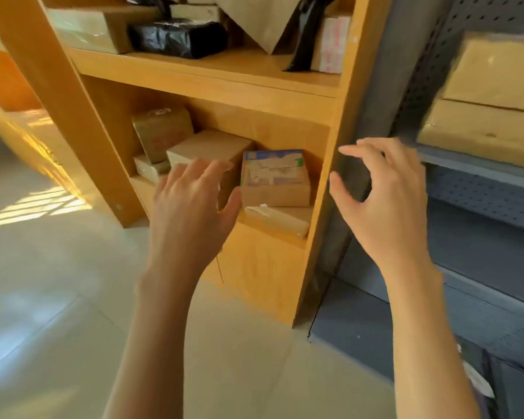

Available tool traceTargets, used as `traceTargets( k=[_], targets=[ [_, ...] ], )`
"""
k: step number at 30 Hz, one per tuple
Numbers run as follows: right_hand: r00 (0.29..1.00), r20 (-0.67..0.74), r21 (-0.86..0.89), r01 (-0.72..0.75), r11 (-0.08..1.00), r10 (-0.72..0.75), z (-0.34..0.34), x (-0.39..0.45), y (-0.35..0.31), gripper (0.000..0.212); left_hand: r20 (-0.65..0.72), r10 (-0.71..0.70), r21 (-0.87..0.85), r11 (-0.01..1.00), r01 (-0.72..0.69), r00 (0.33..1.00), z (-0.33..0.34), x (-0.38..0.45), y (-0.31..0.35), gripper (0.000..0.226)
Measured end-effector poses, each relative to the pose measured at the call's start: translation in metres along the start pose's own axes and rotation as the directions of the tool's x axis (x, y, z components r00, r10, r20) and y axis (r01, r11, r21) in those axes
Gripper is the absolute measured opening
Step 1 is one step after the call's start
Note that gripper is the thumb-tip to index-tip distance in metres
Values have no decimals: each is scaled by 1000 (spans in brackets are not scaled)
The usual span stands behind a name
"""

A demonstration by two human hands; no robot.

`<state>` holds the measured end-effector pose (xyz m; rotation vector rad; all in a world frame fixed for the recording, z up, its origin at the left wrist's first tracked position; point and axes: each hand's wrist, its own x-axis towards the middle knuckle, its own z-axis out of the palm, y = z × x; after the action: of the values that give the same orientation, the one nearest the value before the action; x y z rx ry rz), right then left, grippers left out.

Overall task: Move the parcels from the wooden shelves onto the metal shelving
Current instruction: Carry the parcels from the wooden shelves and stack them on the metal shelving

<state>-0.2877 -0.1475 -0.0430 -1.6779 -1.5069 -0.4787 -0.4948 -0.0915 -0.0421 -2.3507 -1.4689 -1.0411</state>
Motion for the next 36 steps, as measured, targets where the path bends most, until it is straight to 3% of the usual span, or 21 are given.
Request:
traceTargets(
  k=[7, 26, 36],
  targets=[
    [995, 68, 80, 62, 995, -67, 89, 15, -81, 30, 61, -90, 24, 996, 89, 994, -7, 9, -106, 36],
    [968, 213, 203, 92, 975, -135, 316, 121, -147, 31, 119, -235, 162, 963, 214, 965, 75, 120, -282, 34],
    [974, 210, -15, -87, 996, 89, 379, 122, -161, 30, 234, -62, 21, 998, 59, 970, 135, 179, -367, 31]
  ],
)
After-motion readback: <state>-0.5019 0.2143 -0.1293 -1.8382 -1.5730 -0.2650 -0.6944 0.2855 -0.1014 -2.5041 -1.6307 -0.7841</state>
